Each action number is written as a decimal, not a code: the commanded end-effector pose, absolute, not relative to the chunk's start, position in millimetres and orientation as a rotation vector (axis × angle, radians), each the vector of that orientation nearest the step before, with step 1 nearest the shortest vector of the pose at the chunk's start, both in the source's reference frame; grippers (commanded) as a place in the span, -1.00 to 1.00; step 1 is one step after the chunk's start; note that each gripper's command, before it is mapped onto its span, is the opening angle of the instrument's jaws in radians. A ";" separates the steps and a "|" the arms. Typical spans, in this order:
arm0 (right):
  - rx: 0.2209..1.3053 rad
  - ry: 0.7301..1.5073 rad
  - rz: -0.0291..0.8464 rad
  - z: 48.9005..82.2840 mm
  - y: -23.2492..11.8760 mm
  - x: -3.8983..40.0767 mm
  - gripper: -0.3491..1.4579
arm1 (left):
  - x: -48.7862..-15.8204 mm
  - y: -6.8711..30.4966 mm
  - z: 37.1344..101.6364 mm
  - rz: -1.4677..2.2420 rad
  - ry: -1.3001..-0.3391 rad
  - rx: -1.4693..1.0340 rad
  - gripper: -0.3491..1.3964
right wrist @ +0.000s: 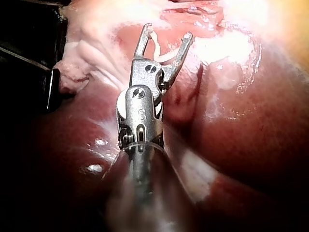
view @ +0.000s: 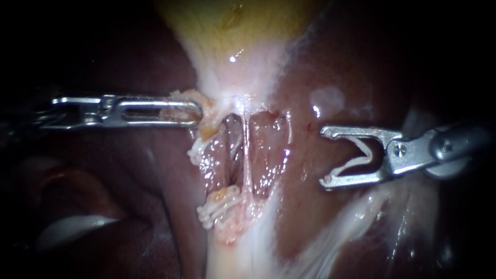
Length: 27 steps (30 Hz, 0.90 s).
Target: Clipping first clip right tube
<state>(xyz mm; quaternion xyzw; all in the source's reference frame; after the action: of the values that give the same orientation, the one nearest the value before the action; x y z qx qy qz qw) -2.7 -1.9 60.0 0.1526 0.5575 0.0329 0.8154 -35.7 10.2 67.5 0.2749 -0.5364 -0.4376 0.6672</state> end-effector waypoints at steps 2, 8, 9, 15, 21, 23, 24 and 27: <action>0.325 1.189 0.070 60.0 -1.9 -2.7 -0.06 | -35.1 10.4 66.3 -0.992 -1.227 0.619 -1.00; 0.325 1.189 0.070 60.1 -1.9 -2.7 -0.06 | -33.4 11.0 64.3 -0.991 -1.242 0.599 -1.00; 0.325 1.189 0.070 60.1 -1.9 -2.7 -0.06 | -33.2 11.1 64.3 -0.993 -1.241 0.597 -1.00; 0.324 1.192 0.063 60.1 -2.0 -2.7 -0.06 | -32.9 11.2 65.0 -0.992 -1.241 0.594 -1.00; 0.368 1.190 0.111 60.7 -2.8 -1.9 -0.07 | -32.9 11.2 65.2 -0.994 -1.241 0.590 -1.00; 0.386 1.186 0.141 61.3 -3.2 -1.0 -0.07 | -32.9 11.2 65.2 -0.994 -1.241 0.590 -1.00; 0.394 1.187 0.149 61.7 -3.4 -0.6 -0.07 | -33.0 11.2 65.2 -0.994 -1.241 0.590 -1.00; 0.422 1.181 0.193 62.9 -4.0 1.0 -0.07 | -33.0 11.1 65.1 -0.995 -1.241 0.589 -1.00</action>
<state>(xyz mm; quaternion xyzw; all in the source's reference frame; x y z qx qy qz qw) 1.5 -4.1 63.4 0.2022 0.5499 0.0973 0.8045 -33.0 11.1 65.2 0.2608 -0.5488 -0.4396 0.6615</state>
